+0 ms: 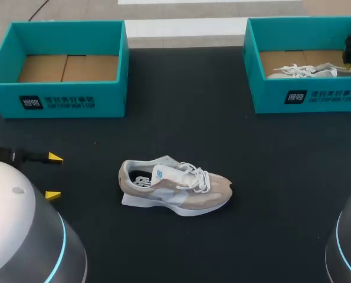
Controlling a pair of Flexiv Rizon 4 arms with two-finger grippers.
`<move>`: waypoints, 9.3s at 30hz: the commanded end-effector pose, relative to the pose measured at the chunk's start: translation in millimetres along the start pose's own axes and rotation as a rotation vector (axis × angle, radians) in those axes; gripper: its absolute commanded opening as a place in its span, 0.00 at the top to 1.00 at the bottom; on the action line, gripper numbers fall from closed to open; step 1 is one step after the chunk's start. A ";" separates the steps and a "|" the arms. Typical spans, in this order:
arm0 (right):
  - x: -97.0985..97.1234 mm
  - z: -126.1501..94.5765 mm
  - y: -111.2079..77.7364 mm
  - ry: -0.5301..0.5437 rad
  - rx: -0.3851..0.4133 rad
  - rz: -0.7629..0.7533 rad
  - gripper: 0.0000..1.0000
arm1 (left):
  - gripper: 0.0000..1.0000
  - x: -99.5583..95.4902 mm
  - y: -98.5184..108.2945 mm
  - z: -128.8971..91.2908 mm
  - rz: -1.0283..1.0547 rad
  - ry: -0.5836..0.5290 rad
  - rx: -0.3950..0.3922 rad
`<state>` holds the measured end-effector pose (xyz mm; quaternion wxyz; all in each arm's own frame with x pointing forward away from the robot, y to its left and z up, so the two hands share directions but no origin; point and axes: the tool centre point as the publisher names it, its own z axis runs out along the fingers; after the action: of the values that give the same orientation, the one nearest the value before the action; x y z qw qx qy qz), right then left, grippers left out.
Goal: Take the shoe out of the shoebox, open the shoe tongue, remove and reinsert the insole, then place the shoe into the shoebox
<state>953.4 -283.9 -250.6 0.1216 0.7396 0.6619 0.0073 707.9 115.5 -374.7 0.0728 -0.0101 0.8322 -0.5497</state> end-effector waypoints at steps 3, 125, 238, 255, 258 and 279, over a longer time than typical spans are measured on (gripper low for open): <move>0.3 -0.2 -0.4 0.000 -0.001 0.001 0.00 | 0.00 1.1 -0.6 0.4 0.000 -0.003 -0.002; 0.3 -0.2 -0.4 0.000 -0.001 0.001 0.00 | 0.12 32.3 -33.7 193.5 -0.116 0.247 -0.005; 374.0 -132.7 -216.9 0.048 0.066 -0.034 0.00 | 1.00 29.8 -33.6 187.7 -0.139 0.115 -0.007; 442.1 -146.8 -276.3 0.103 0.149 -0.064 0.00 | 1.00 29.8 -33.6 187.7 -0.139 0.115 -0.007; 442.1 -146.8 -276.3 0.103 0.149 -0.064 0.00 | 1.00 29.8 -33.6 187.7 -0.139 0.115 -0.007; 458.5 -134.2 -285.5 0.001 0.166 -0.048 0.00 | 1.00 29.8 -33.6 187.7 -0.139 0.115 -0.007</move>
<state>707.4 194.6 -233.8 0.0405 0.7322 0.6795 -0.0247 702.4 -72.0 -419.5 -0.0152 -0.0355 0.8339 -0.5505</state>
